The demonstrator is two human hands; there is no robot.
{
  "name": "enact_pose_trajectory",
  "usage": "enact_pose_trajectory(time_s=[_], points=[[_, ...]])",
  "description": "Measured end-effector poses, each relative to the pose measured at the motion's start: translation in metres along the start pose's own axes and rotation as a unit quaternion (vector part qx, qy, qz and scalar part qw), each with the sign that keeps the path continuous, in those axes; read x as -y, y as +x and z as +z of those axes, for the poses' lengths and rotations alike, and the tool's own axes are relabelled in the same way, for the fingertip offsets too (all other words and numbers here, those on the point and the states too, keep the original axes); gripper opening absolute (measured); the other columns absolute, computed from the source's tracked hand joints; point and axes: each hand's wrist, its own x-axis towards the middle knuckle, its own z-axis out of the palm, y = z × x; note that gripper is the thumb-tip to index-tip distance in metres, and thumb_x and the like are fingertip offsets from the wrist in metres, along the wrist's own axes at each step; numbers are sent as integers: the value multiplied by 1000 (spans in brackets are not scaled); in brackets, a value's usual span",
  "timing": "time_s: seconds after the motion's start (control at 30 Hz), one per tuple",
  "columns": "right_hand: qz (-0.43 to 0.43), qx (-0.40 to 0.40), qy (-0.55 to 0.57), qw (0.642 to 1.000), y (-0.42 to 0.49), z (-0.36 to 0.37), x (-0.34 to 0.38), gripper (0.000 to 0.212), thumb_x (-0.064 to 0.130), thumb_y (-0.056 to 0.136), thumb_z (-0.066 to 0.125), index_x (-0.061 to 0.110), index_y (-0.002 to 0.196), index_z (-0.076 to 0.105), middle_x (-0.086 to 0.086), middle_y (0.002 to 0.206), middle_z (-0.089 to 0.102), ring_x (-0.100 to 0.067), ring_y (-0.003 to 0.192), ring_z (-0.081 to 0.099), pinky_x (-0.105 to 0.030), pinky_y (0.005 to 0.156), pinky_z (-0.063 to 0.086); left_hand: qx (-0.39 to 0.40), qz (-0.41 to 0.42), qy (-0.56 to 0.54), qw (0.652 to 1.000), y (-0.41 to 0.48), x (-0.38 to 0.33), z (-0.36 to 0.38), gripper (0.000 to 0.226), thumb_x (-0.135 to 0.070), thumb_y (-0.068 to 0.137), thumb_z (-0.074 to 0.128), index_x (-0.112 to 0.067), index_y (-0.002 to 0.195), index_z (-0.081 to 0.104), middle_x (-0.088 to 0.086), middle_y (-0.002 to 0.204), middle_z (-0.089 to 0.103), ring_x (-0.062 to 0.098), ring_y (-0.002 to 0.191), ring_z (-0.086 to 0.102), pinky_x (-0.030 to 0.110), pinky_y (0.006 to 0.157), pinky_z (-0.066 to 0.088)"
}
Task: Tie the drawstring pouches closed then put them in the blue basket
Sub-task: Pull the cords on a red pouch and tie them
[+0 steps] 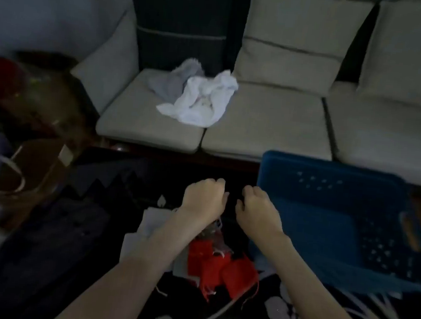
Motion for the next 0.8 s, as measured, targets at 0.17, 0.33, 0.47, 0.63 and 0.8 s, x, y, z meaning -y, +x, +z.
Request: enact_pose_trajectory(time_s=[0.17, 0.33, 0.47, 0.63, 0.8], points=[[-59, -231, -107, 965, 2, 87, 18, 16, 18, 81, 61, 10, 95, 63, -4, 85, 62, -26, 90, 59, -42, 93, 30, 47, 21, 7, 999, -22, 40, 130, 24, -24, 92, 45, -5, 92, 61, 11, 89, 62, 28, 85, 61, 33, 66, 47], [-114, -250, -119, 954, 3, 163, 41, 24, 20, 77, 54, 7, 93, 67, -6, 84, 63, -26, 86, 61, -40, 89, 33, 15, 61, 11, 998, -26, 61, 185, 16, -20, 79, 51, -13, 80, 66, 0, 77, 65, 8, 72, 62, 16, 64, 46], [-122, -153, -138, 971, 8, 241, 13, 49, 13, 97, 16, 7, 95, 65, -9, 85, 61, -28, 77, 56, -37, 67, 43, 38, 41, 13, 998, -19, 89, 227, 20, -16, 97, 37, -11, 109, 51, 7, 110, 51, 20, 102, 49, 26, 73, 37], [-127, -206, -104, 965, 16, 280, -5, 59, 18, 100, 7, 7, 92, 64, -9, 80, 60, -29, 71, 52, -36, 59, 35, -55, 63, -32, 996, -21, 96, 249, 14, -23, 98, 39, -14, 100, 49, 1, 98, 48, 12, 86, 42, 24, 67, 30], [-139, -222, -150, 953, 22, 287, -7, 43, 15, 91, 20, 5, 85, 61, -12, 76, 59, -30, 69, 53, -35, 56, 34, -73, 49, -20, 996, -20, 94, 262, 15, -26, 99, 37, -15, 101, 47, -3, 96, 42, 14, 93, 46, 24, 70, 29]])
